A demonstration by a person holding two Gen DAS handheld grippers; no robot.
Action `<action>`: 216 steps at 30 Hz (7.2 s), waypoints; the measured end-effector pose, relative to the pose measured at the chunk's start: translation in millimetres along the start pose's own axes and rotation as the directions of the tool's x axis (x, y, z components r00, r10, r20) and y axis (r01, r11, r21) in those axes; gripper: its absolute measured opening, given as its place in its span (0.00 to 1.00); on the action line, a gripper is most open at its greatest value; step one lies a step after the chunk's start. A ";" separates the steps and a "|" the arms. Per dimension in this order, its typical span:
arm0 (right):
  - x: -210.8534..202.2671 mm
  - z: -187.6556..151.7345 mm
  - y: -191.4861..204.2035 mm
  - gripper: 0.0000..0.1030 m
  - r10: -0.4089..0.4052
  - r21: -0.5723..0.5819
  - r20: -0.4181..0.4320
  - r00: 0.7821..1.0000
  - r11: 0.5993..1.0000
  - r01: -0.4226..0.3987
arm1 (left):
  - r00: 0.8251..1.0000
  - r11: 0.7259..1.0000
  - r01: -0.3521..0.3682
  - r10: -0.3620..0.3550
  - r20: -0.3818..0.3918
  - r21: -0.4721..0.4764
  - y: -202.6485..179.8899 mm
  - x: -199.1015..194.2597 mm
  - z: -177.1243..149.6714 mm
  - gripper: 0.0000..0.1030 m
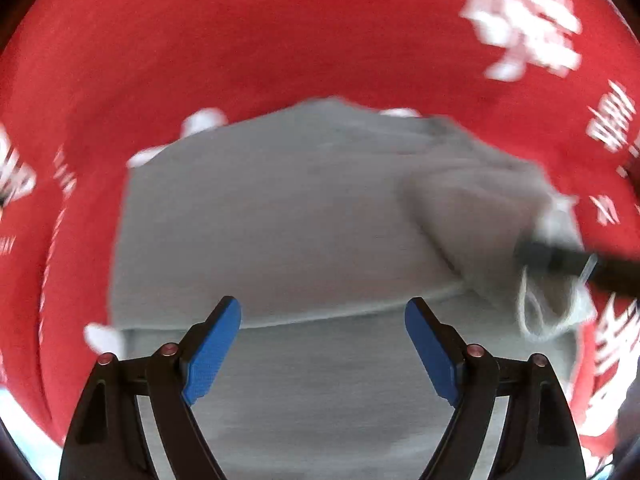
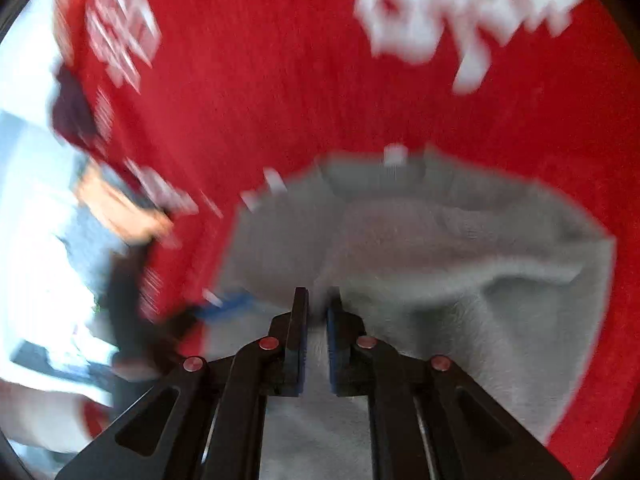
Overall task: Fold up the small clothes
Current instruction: 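Carry the held sleeve with the right tool across the sweater body, then open the right tool to release the sleeve and withdraw, then move both tools to the sweater hem, then grasp the hem with both tools and lift it toward the collar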
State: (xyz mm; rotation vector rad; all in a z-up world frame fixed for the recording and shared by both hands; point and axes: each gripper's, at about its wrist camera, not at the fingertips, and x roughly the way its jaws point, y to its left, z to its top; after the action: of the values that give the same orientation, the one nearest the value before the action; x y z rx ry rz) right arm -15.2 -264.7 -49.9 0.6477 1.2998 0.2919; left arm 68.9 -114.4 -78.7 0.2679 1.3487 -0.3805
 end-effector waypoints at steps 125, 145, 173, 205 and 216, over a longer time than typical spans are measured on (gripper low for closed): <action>-41.5 -99.6 -23.1 0.82 -0.201 0.280 -0.167 0.965 0.929 0.241 | 0.977 0.999 -0.041 0.043 -0.207 0.014 -3.0 -31.0 -35.1 0.86; -49.6 -156.2 -29.4 0.82 -0.207 0.285 -0.215 0.954 0.921 0.264 | 0.969 1.000 -0.020 0.015 -0.245 -0.018 -12.5 -57.6 -112.3 0.86; -35.5 -316.2 -1.0 0.82 -0.094 0.438 -0.181 0.979 0.884 0.166 | 0.943 0.976 0.168 -0.200 -0.267 -0.140 137.8 -59.0 -274.1 0.86; 37.6 -351.6 -65.3 0.12 0.252 0.511 -0.168 0.953 0.849 -0.135 | 0.848 0.900 0.420 -0.434 -0.304 -0.114 140.7 -33.1 -296.7 0.14; -14.1 -328.9 -26.9 0.12 0.361 0.510 0.046 0.931 0.793 -0.333 | 0.796 0.812 0.555 -0.581 -0.171 -0.179 151.0 -82.1 -269.6 0.14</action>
State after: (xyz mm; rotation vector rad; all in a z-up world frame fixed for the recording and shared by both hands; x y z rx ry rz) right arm -336.3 -202.2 -95.7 1.3532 1.3117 0.2633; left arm -123.2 140.3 -58.0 -0.2222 1.6562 -0.7912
